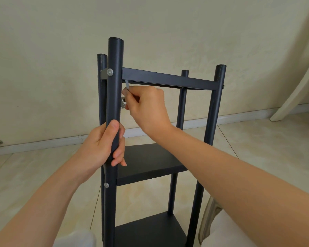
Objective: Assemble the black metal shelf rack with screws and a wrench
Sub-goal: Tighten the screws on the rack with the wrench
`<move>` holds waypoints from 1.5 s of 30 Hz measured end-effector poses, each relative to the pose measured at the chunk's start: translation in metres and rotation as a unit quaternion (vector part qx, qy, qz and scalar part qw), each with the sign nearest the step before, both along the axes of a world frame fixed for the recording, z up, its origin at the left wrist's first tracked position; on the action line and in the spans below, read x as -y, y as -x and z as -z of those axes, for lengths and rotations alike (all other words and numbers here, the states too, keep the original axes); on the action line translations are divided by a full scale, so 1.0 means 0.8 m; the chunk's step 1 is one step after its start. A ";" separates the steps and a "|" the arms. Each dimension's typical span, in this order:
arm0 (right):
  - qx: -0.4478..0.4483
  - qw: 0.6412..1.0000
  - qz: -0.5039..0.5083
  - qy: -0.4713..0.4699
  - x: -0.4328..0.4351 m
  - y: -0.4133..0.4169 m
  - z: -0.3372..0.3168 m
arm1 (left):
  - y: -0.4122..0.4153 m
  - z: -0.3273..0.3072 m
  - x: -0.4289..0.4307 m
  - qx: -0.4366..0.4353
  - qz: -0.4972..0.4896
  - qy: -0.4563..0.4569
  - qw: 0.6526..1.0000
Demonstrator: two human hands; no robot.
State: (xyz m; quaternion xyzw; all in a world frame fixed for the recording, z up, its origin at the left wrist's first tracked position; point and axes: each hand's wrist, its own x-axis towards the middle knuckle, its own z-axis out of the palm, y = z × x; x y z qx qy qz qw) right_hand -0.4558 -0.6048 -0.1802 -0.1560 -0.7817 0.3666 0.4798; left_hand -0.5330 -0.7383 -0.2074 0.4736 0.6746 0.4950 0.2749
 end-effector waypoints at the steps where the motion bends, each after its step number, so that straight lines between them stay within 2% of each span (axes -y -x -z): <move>1: -0.016 1.000 -0.001 0.000 0.001 0.004 0.003 | 0.000 0.000 0.000 -0.003 -0.003 0.000 1.000; 4: -0.054 0.998 -0.010 0.023 0.006 0.015 0.007 | 0.001 0.001 0.001 -0.006 -0.010 -0.004 1.000; 8: -0.061 0.998 0.000 0.029 0.008 0.019 0.009 | -0.001 0.000 0.003 -0.007 -0.007 -0.007 1.000; 22: 0.010 0.980 -0.072 0.185 0.011 -0.008 -0.017 | -0.009 0.000 0.005 -0.017 -0.018 -0.018 1.000; 38: 0.062 0.977 -0.107 0.173 0.013 -0.019 -0.026 | -0.004 -0.004 0.014 -0.031 -0.025 -0.001 0.999; 45: 0.028 0.986 -0.068 0.149 0.024 -0.004 -0.012 | -0.002 -0.005 0.014 -0.035 -0.040 -0.007 0.999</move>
